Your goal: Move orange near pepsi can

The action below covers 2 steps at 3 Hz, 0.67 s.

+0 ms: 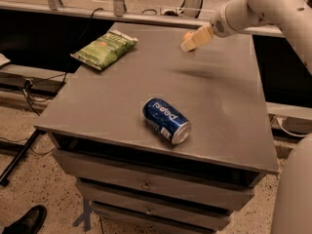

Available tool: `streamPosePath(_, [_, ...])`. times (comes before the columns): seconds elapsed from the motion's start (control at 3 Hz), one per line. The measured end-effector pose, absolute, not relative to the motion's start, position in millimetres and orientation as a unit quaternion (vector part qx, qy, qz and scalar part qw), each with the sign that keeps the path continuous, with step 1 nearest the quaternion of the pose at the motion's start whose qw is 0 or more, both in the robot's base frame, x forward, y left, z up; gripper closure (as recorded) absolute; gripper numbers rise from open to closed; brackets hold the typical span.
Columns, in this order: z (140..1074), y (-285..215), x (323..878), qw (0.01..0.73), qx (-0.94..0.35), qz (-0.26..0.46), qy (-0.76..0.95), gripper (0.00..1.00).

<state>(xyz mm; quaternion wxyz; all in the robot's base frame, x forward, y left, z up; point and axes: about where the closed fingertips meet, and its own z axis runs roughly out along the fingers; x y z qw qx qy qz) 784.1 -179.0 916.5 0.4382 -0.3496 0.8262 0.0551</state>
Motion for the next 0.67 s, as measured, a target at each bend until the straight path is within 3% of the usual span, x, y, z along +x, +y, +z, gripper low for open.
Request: streamPosePath(0.67, [879.0, -174.5, 826.1, 0.442, -0.292, 0.092, 0.843, 0.00])
